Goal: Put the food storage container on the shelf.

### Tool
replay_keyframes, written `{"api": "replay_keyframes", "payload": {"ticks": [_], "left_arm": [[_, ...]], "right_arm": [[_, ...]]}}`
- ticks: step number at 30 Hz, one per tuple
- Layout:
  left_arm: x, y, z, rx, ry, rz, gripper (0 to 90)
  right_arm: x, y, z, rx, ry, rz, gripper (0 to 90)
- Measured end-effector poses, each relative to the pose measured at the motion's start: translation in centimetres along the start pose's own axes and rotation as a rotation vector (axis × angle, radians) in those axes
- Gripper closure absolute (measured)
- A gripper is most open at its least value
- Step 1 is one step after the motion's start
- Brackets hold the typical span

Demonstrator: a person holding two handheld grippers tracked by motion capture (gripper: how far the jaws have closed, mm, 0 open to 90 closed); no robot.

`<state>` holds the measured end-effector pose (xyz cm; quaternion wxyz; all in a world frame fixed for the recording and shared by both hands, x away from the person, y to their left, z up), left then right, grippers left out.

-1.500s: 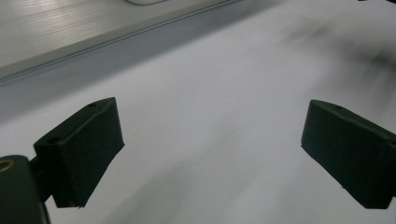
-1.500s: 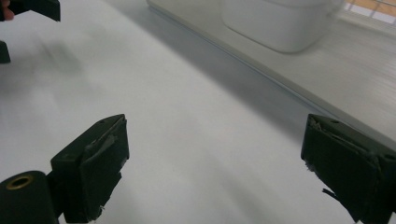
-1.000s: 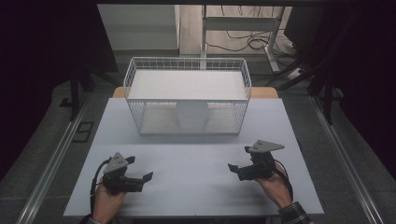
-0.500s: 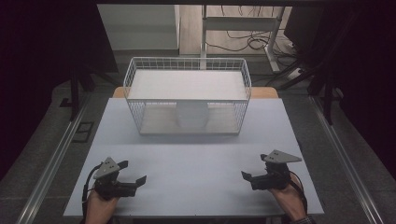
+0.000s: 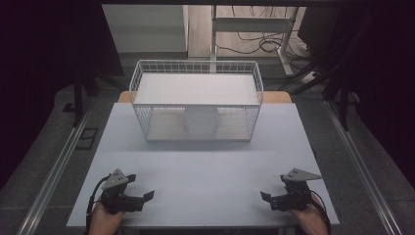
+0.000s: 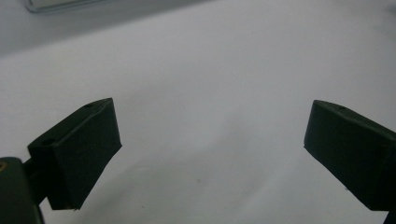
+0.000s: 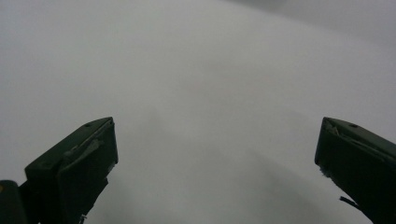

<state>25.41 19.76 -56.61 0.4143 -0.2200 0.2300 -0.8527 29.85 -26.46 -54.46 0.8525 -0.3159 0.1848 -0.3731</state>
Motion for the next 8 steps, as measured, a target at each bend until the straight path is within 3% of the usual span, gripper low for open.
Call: {"api": "replay_keyframes", "payload": {"ticks": [8], "left_arm": [[-0.23, 0.07, -0.04, -0.003, -0.028, -0.016, 3.4]], "right_arm": [[0.18, 0.17, -0.28, -0.024, 0.016, -0.008, 0.0]]}}
Point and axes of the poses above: each handheld gripper's, and its own axes: y roughly forward along the jaws, z roughly out of its top, x roughly to its right, the point moved 6 cm from there along y, roughly forward along the jaws, and after that the axes turned 1 degree about z, right-handed, at the moved point
